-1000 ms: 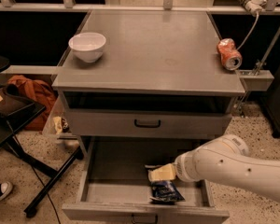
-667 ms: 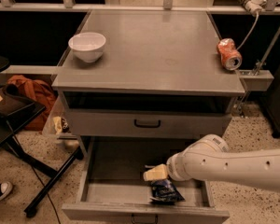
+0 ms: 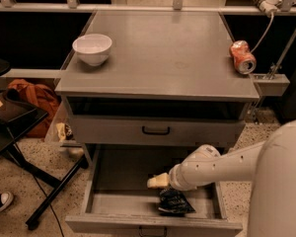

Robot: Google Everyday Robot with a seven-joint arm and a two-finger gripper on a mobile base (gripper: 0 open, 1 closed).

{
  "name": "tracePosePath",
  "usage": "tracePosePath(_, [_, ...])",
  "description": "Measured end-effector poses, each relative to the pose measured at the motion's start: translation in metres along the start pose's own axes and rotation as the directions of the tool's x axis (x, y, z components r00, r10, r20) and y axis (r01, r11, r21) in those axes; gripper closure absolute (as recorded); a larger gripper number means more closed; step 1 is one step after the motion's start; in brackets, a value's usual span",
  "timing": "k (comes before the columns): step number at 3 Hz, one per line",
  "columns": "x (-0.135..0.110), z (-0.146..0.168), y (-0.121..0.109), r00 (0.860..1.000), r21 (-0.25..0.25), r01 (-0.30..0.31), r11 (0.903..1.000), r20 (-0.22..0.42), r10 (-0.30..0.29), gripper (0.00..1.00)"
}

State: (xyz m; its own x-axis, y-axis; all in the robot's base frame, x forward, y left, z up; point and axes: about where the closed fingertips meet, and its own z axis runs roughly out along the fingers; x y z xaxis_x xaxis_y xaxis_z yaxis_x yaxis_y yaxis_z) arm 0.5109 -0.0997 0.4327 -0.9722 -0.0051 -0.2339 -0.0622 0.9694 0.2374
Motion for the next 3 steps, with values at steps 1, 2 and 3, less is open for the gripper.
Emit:
tracePosePath(1, [0.007, 0.04, -0.003, 0.995, -0.012, -0.083, 0.9965, -0.058, 0.082, 0.0])
tracePosePath(2, [0.013, 0.068, -0.01, 0.981, -0.005, -0.154, 0.988, -0.118, 0.152, 0.19])
tracePosePath(3, [0.014, 0.072, -0.012, 0.976, -0.002, -0.179, 0.9839, -0.131, 0.177, 0.42])
